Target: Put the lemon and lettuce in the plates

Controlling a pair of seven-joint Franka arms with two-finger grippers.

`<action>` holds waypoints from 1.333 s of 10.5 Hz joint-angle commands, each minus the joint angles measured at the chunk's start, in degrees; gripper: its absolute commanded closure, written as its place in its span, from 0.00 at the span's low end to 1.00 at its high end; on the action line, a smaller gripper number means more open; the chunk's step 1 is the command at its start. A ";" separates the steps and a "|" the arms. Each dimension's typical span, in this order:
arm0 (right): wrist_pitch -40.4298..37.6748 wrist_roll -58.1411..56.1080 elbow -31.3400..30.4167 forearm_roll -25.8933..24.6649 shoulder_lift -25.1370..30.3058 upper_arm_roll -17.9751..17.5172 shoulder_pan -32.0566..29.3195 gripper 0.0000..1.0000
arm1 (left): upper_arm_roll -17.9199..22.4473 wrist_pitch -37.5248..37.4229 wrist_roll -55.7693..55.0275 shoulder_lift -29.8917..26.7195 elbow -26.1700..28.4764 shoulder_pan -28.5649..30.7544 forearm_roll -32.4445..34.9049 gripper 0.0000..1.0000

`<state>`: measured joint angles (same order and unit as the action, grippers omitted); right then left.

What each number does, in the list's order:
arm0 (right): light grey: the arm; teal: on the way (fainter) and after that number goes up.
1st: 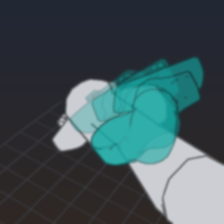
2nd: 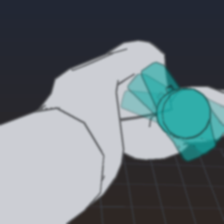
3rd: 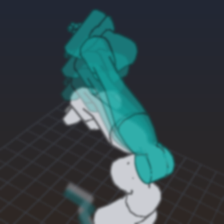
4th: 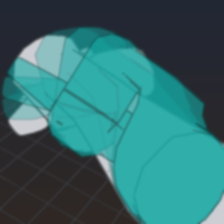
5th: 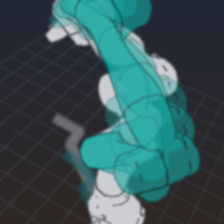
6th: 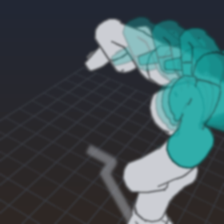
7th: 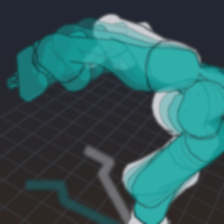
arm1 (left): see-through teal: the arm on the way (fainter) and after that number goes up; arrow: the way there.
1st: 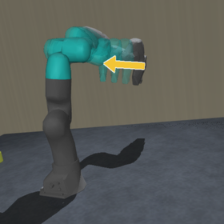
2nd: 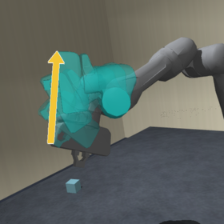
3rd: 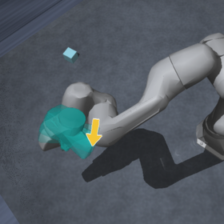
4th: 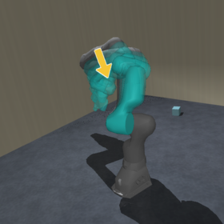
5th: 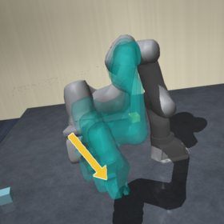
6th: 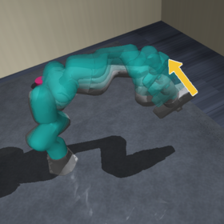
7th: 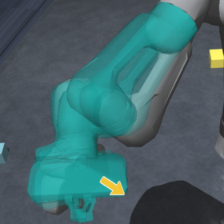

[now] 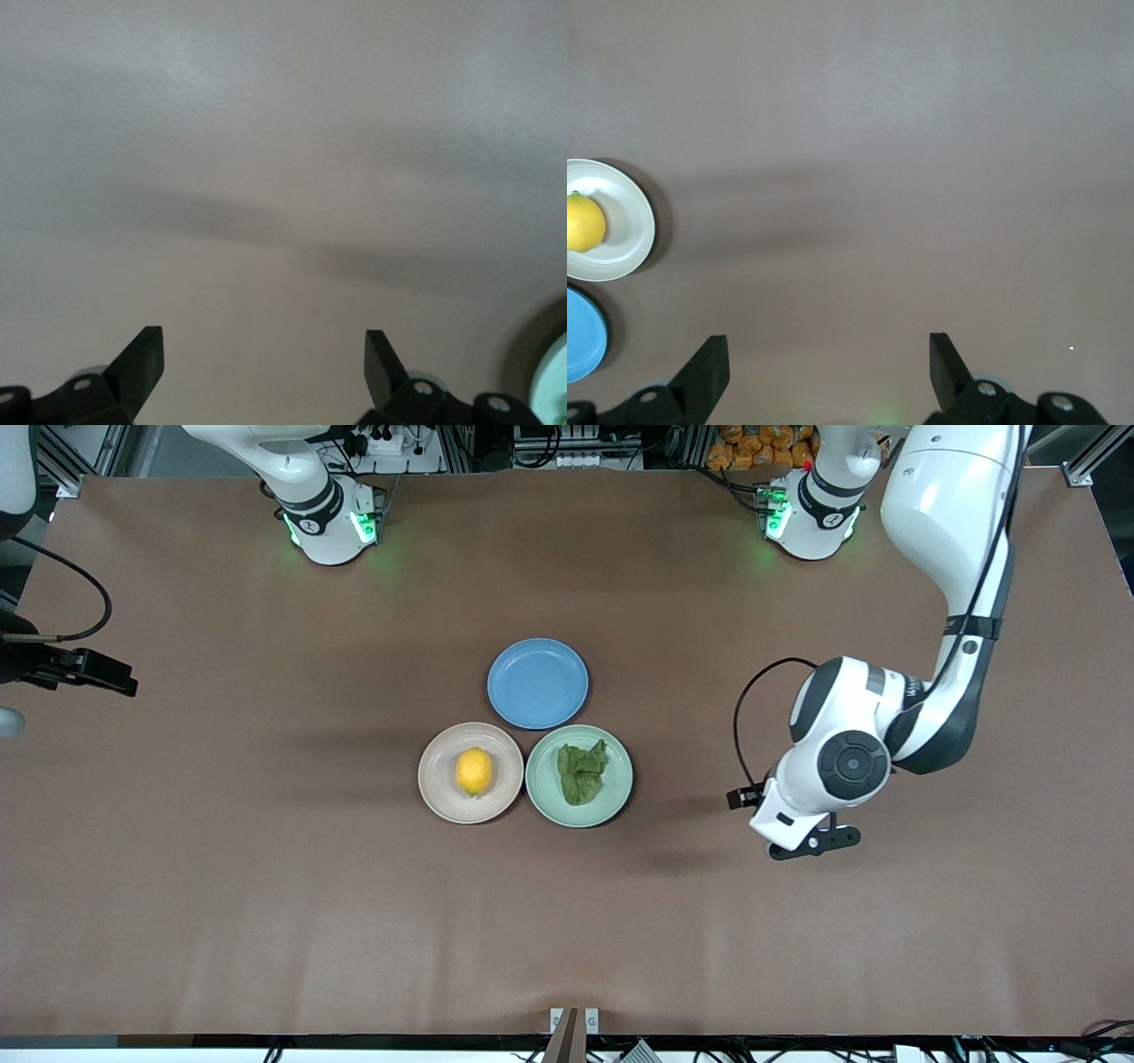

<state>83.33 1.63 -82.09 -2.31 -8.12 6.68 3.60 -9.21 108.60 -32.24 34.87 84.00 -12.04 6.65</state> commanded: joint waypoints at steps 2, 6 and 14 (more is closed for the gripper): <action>0.51 -0.13 -1.85 0.64 2.75 -0.96 -0.27 0.00 | -2.22 -2.08 5.43 -6.81 6.68 3.86 0.38 0.00; 0.77 -0.13 -1.67 2.74 2.75 -0.88 -0.26 0.00 | 4.77 -1.90 18.67 -18.39 15.99 1.69 -7.32 0.00; 0.78 -0.13 -1.67 2.84 3.20 -0.87 -0.26 0.00 | 7.28 -7.84 23.19 -38.19 15.33 2.09 -8.84 0.00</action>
<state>83.61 1.63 -82.19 -0.38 -6.41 6.00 3.67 -1.75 104.74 -10.39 0.31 98.66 -11.32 -0.49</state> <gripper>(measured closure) 0.000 0.000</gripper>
